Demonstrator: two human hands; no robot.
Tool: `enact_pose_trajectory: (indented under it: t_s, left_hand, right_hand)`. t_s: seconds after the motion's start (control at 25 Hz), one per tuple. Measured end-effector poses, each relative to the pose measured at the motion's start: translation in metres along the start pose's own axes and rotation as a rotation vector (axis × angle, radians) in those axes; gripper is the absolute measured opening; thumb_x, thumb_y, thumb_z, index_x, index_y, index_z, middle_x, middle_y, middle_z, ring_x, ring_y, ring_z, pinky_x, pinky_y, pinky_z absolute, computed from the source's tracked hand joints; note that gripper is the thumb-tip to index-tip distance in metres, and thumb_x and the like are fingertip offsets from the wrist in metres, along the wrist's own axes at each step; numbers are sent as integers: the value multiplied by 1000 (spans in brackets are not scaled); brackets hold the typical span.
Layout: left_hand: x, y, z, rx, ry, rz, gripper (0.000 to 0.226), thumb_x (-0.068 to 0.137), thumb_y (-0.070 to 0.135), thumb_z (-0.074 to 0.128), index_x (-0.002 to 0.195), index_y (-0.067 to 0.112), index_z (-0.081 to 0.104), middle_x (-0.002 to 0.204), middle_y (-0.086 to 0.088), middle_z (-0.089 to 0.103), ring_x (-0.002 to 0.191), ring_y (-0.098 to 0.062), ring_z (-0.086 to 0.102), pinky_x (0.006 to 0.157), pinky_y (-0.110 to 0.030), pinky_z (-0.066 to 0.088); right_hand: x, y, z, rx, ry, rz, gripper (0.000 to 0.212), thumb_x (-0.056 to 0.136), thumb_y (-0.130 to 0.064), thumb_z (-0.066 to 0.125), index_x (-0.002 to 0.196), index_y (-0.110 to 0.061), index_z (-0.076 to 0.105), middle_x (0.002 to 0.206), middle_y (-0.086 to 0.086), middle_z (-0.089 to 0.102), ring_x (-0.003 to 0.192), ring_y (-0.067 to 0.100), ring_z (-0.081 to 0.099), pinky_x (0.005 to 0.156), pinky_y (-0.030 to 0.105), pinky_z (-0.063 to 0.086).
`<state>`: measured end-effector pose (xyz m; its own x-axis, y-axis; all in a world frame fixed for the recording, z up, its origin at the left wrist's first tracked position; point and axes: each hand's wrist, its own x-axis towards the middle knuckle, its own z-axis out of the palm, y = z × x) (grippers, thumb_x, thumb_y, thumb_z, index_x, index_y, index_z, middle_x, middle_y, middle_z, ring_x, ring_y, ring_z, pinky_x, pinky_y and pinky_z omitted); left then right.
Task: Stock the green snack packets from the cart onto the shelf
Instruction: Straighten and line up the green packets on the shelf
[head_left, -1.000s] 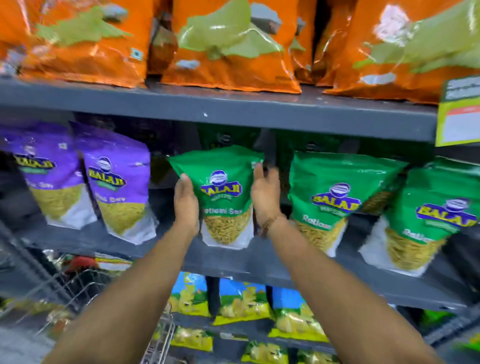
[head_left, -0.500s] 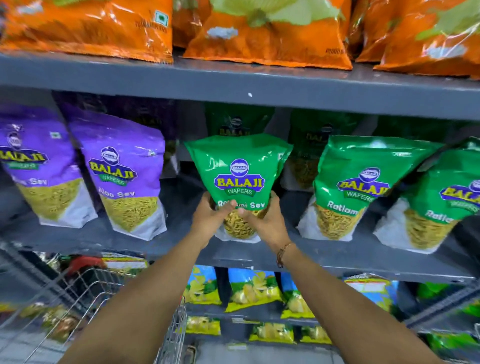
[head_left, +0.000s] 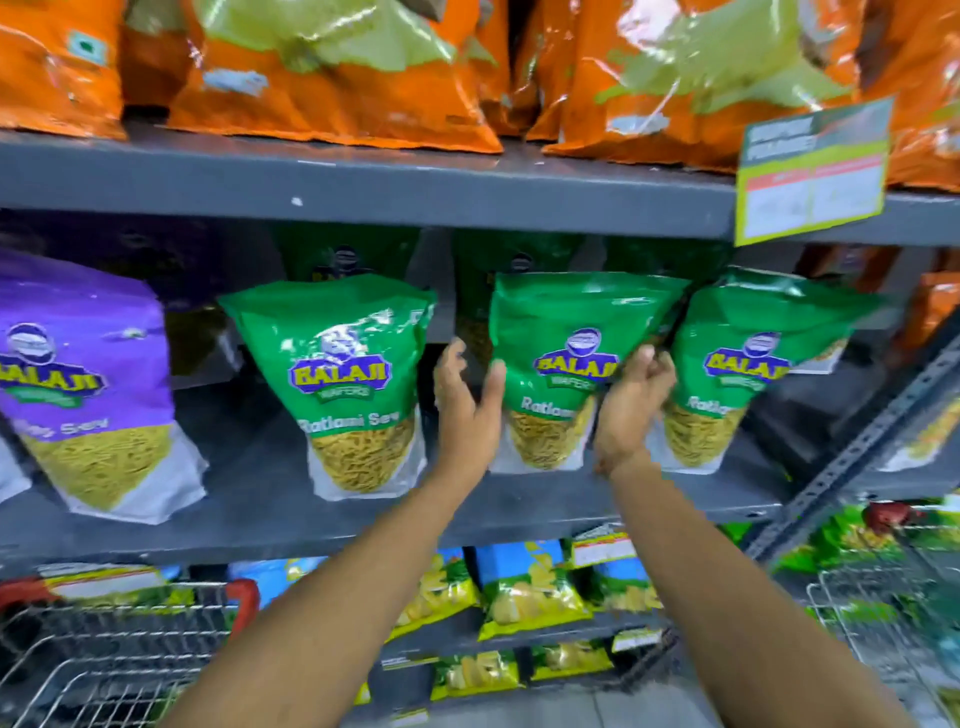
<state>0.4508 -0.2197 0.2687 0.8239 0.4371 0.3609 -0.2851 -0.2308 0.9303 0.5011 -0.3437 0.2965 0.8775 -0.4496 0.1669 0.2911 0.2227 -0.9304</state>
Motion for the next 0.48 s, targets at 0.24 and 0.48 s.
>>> enact_pose_trajectory:
  t_s: [0.24, 0.48]
  left_hand:
    - [51, 25, 29, -2, 277, -163, 45, 92, 37, 43, 106, -3, 59, 109, -26, 65, 104, -37, 58, 88, -40, 45]
    - [-9, -25, 37, 65, -128, -312, 62, 66, 38, 78, 118, 24, 48, 116, 2, 61, 106, -15, 57, 94, -35, 48]
  right_hand:
    - [71, -12, -13, -62, -304, 198, 33, 93, -40, 42, 95, -12, 58, 101, 1, 63, 92, 13, 58, 89, 28, 52]
    - [26, 44, -66, -310, -789, 194, 63, 83, -16, 66, 134, -14, 29, 122, -9, 52, 117, 8, 52, 87, 13, 46]
